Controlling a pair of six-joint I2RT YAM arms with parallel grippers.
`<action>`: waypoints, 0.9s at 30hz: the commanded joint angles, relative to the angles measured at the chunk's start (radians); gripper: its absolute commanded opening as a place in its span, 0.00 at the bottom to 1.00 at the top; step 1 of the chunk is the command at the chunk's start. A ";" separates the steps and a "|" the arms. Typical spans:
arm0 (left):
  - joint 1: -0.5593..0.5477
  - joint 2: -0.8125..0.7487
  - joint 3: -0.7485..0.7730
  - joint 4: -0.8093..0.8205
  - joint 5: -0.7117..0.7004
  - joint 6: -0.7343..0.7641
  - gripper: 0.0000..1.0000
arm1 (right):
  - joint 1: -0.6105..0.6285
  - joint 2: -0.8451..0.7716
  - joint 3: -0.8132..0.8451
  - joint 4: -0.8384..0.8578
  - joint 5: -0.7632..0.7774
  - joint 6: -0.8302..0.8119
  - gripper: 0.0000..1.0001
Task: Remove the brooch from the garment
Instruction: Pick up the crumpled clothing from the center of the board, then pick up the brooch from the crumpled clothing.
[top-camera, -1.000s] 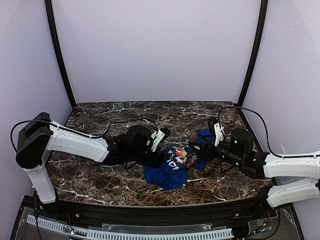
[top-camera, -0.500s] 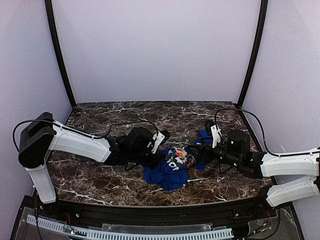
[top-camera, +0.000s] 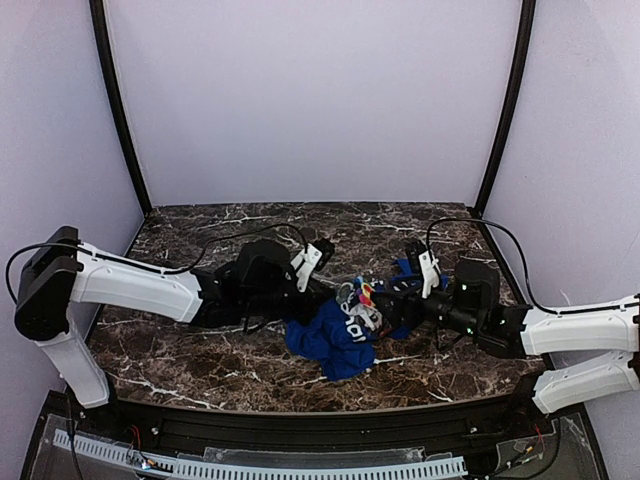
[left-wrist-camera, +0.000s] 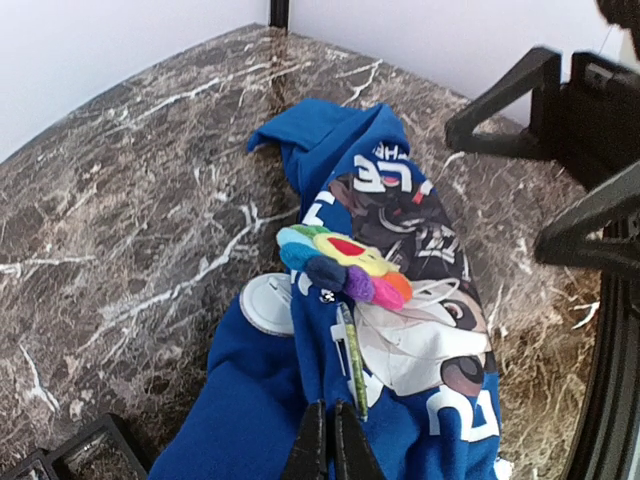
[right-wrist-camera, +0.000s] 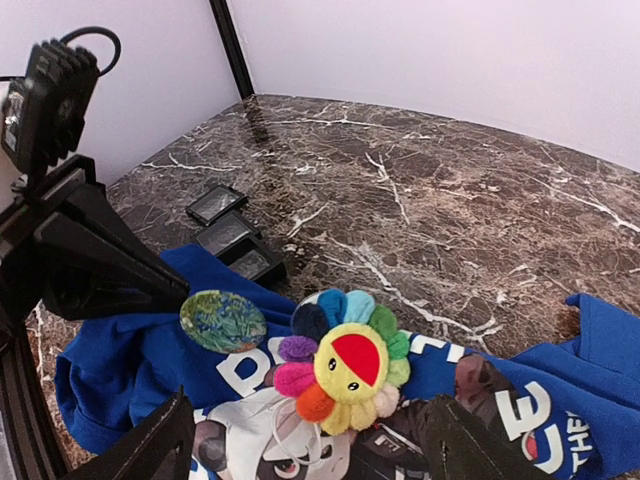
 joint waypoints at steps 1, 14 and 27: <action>0.001 -0.077 -0.005 0.094 0.066 0.004 0.01 | 0.025 -0.023 0.005 0.057 -0.026 0.015 0.78; 0.035 -0.079 -0.007 0.174 0.183 -0.046 0.01 | 0.065 -0.003 0.040 0.081 0.006 0.056 0.68; 0.058 -0.046 -0.003 0.223 0.223 -0.082 0.01 | 0.168 0.094 0.117 0.014 0.209 0.018 0.63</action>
